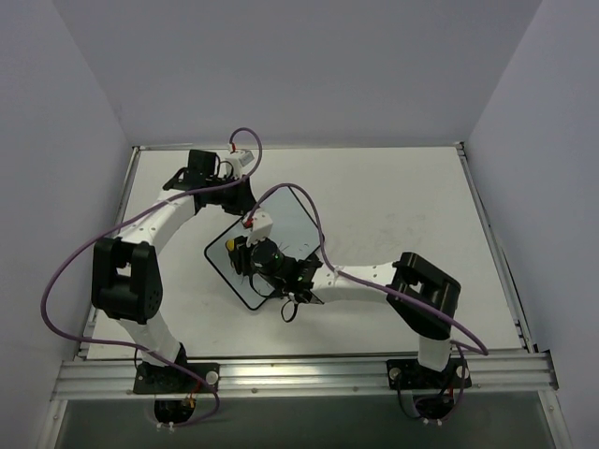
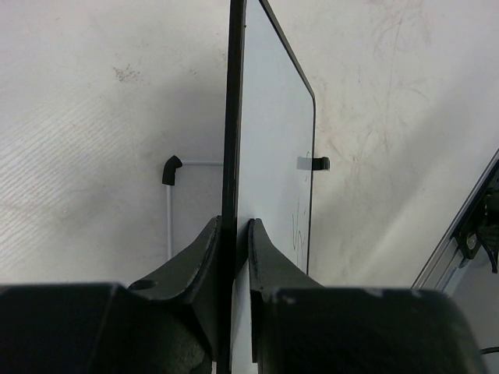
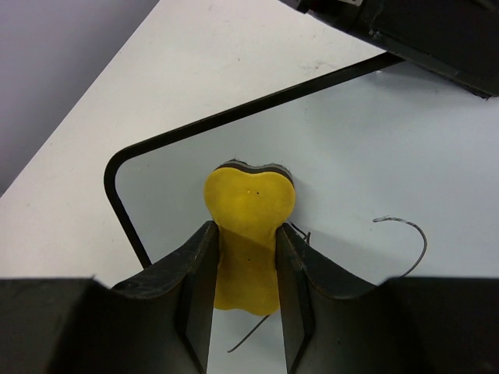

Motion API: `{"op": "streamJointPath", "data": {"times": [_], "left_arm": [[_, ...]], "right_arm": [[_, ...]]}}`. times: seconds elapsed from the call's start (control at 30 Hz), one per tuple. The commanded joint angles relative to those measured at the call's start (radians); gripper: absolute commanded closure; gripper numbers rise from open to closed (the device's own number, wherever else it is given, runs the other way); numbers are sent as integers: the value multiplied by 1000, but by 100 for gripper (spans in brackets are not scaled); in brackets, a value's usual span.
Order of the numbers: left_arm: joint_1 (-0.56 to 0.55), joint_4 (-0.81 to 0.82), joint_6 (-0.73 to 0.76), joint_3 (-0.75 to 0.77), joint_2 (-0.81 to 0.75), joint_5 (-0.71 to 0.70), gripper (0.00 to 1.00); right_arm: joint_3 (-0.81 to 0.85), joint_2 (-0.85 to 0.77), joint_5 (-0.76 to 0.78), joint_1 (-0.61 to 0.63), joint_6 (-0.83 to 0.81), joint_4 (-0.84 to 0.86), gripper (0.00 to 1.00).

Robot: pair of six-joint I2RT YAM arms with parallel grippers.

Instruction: Erase the whiteboard

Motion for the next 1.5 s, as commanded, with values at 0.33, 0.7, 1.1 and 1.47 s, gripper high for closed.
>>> {"op": "streamJointPath", "data": {"times": [0.33, 0.7, 1.1, 1.47], "left_arm": [[-53, 21, 37, -9, -2, -103, 98], [-58, 27, 35, -10, 1, -105, 98], [-62, 23, 43, -9, 4, -114, 98], [-64, 20, 44, -6, 11, -116, 98]], "right_arm": [[-185, -67, 40, -208, 32, -41, 100], [-210, -74, 48, -193, 19, 7, 100], [-124, -5, 89, 25, 2, 31, 100], [-127, -2, 126, 73, -21, 37, 100]]}}
